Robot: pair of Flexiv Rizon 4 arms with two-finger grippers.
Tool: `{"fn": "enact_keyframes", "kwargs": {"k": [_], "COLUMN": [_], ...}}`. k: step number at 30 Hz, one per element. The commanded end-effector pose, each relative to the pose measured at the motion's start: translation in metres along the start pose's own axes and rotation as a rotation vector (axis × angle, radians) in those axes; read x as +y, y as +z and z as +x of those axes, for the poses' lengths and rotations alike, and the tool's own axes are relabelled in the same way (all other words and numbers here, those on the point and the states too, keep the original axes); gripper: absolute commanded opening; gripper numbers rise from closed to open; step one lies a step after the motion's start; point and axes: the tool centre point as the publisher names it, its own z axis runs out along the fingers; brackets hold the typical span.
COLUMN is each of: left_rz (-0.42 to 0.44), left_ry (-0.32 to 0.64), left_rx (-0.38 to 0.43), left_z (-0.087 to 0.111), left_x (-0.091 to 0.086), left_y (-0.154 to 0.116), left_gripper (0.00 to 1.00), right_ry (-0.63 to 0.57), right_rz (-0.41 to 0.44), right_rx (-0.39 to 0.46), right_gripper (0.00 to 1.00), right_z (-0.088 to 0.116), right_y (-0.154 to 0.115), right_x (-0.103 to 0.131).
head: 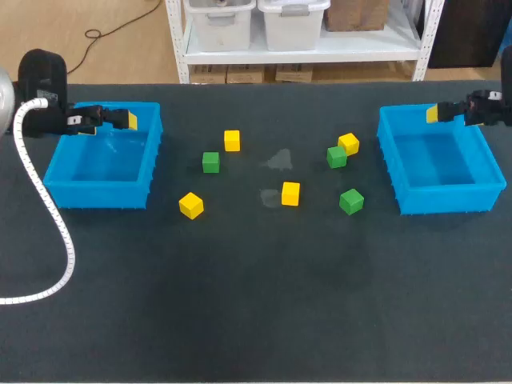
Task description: Put the green cubes in the right bin and the yellow cubes in the left bin.
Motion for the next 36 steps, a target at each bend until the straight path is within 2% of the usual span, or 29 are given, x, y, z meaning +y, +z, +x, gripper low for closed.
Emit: {"fn": "enact_keyframes", "kwargs": {"k": [1,26,31,36], "left_rz": [0.012,0.012,0.012,0.012], "left_ry": [0.002,0.002,0.002,0.002], "left_rx": [-0.007,-0.007,-0.007,-0.007], "left_z": [0.001,0.001,0.001,0.001], "left_x": [0.002,0.002,0.002,0.002], "left_y": [0.0,0.0,0.0,0.0], "left_gripper": [1.0,1.0,1.0,1.0], "right_ry": [-0.001,-0.001,-0.058,-0.118], "right_rz": [0.0,0.0,0.035,0.032], "right_rx": [0.0,0.0,0.124,0.227], "right_gripper": [1.0,1.0,1.0,1.0], "right_z": [0.0,0.0,-0.01,-0.014], "right_y": [0.0,0.0,0.015,0.028], "right_x": [0.0,0.0,0.018,0.04]}}
